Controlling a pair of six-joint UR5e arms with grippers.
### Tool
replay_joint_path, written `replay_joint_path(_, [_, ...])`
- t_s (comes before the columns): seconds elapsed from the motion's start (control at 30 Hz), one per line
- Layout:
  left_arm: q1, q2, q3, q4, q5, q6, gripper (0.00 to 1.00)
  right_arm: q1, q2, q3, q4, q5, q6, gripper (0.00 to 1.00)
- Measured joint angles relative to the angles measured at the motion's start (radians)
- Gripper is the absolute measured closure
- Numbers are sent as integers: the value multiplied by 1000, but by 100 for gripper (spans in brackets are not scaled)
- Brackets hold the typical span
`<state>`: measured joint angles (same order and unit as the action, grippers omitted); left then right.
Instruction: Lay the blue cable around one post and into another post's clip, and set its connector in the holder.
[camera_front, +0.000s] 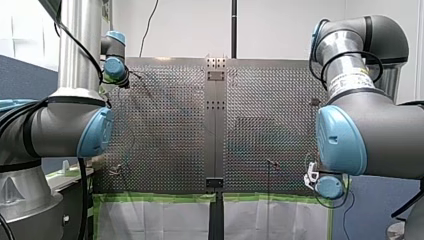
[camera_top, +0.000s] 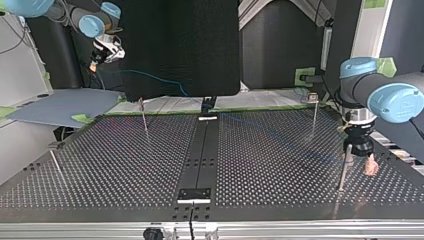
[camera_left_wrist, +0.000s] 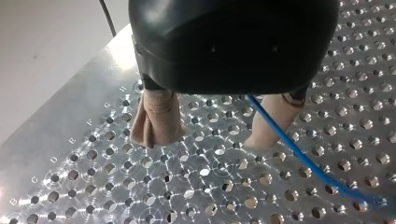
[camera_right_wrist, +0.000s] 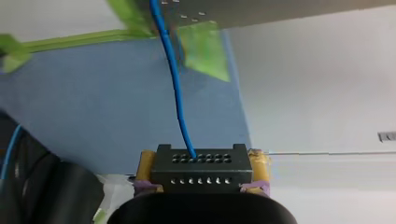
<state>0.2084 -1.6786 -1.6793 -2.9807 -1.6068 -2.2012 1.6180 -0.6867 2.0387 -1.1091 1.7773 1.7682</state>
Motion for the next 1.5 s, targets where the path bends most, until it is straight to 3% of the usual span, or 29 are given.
replay_joint_path(0.1, [-1,0,0,0,0,0,0,3,27,-2,-21,-27,-27,100])
replay_joint_path(0.23, [-1,0,0,0,0,0,0,10,53,-25,-13,-60,-59,100])
replay_joint_path(0.53, [-1,0,0,0,0,1,0,19,6,-92,50,-128,-124,100])
replay_joint_path(0.67, [-1,0,0,0,0,1,0,17,-27,-125,83,-161,-113,100])
replay_joint_path(0.9, [-3,0,0,0,0,1,0,1,-88,-145,103,-222,-58,100])
replay_joint_path(1.03, [-6,0,0,0,0,1,0,-9,-113,-146,99,-259,-40,100])
replay_joint_path(1.23, [-12,0,0,-1,-5,1,0,-24,-120,-146,83,-312,-38,100])
replay_joint_path(1.5, [-16,0,0,-3,-6,1,0,-26,-115,-146,57,-375,-62,100])
